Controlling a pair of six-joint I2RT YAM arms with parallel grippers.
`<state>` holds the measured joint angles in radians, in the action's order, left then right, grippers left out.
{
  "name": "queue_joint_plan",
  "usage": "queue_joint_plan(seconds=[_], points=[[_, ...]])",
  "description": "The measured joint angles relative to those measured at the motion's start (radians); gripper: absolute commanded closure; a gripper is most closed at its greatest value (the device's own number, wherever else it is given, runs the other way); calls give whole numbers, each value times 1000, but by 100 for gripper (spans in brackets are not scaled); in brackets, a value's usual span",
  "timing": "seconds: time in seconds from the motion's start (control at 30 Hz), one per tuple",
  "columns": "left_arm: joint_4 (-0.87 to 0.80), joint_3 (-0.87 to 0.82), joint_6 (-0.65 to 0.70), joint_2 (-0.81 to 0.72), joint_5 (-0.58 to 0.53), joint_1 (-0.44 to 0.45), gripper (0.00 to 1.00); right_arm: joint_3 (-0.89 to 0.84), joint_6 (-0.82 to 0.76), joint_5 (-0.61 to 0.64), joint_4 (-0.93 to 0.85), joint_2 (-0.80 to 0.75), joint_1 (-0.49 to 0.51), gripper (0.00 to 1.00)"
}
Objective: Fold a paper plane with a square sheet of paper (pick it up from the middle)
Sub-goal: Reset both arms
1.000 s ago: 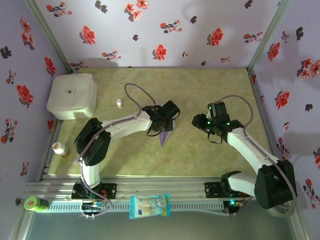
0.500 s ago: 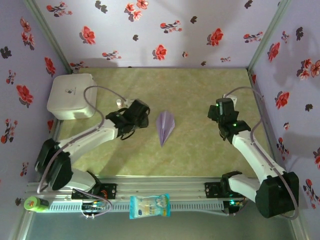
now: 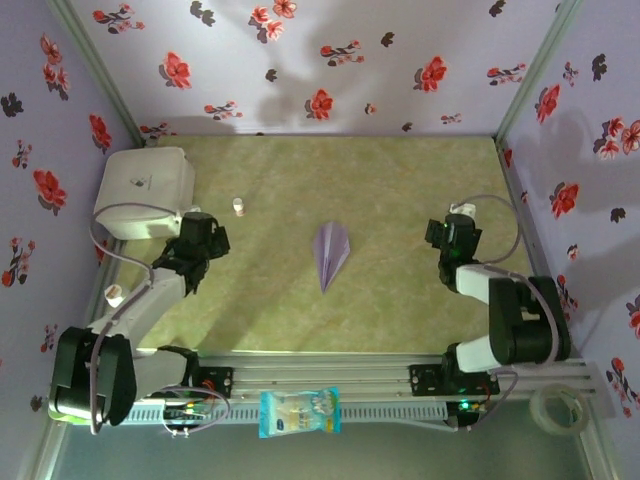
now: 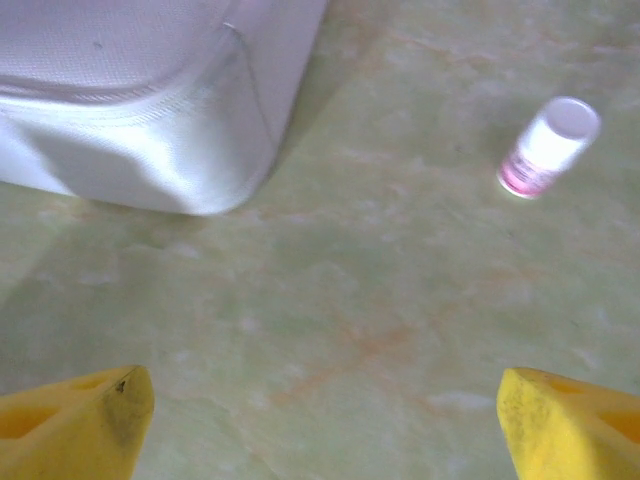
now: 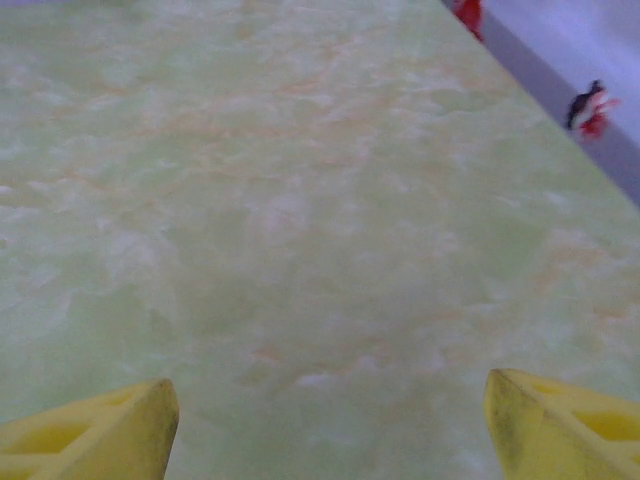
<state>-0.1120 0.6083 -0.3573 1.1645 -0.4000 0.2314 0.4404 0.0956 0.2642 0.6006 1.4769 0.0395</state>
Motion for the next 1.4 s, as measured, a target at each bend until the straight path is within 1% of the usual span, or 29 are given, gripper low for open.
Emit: queue_joint_plan(seconds=[0.03, 0.07, 0.1, 0.13, 0.17, 0.27, 0.33, 0.43, 0.53, 0.57, 0.6, 0.67, 0.7, 0.9, 1.4], points=[[27, 0, 24, 7, 14, -32, 10, -19, 0, -28, 80, 49, -11, 18], [61, -1, 51, 16, 26, -60, 10, -36, 0, -55, 114, 81, -20, 18], [93, -2, 76, 24, 32, -79, 10, -46, 0, -69, 113, 89, -25, 18], [142, -8, 109, 35, 39, -96, 10, -54, 0, -82, 116, 89, -28, 15], [198, -21, 140, 47, 45, -106, 10, -57, 0, -91, 140, 90, -29, 1], [422, -93, 233, 117, 74, -127, 9, -54, 1, -100, 188, 87, -29, 1], [529, -134, 274, 190, 98, -139, 9, -54, 0, -104, 214, 87, -29, 1], [634, -175, 314, 259, 154, -161, 9, -54, 0, -108, 225, 87, -29, 1], [819, -212, 328, 333, 234, -202, 8, -55, -3, -109, 243, 87, -26, 1], [850, -220, 328, 354, 254, -216, 8, -55, -5, -109, 248, 87, -26, 1], [870, -231, 328, 364, 270, -227, 7, -55, -7, -108, 249, 87, -26, 1], [900, -240, 321, 372, 283, -246, 1, -55, -10, -108, 252, 87, -25, 1], [914, -240, 315, 373, 283, -250, 0, -55, -10, -108, 252, 87, -24, 1], [973, -239, 308, 373, 290, -251, 0, -55, -10, -108, 255, 87, -24, 1], [980, -239, 308, 373, 290, -251, 0, -55, -10, -108, 256, 87, -24, 1]])
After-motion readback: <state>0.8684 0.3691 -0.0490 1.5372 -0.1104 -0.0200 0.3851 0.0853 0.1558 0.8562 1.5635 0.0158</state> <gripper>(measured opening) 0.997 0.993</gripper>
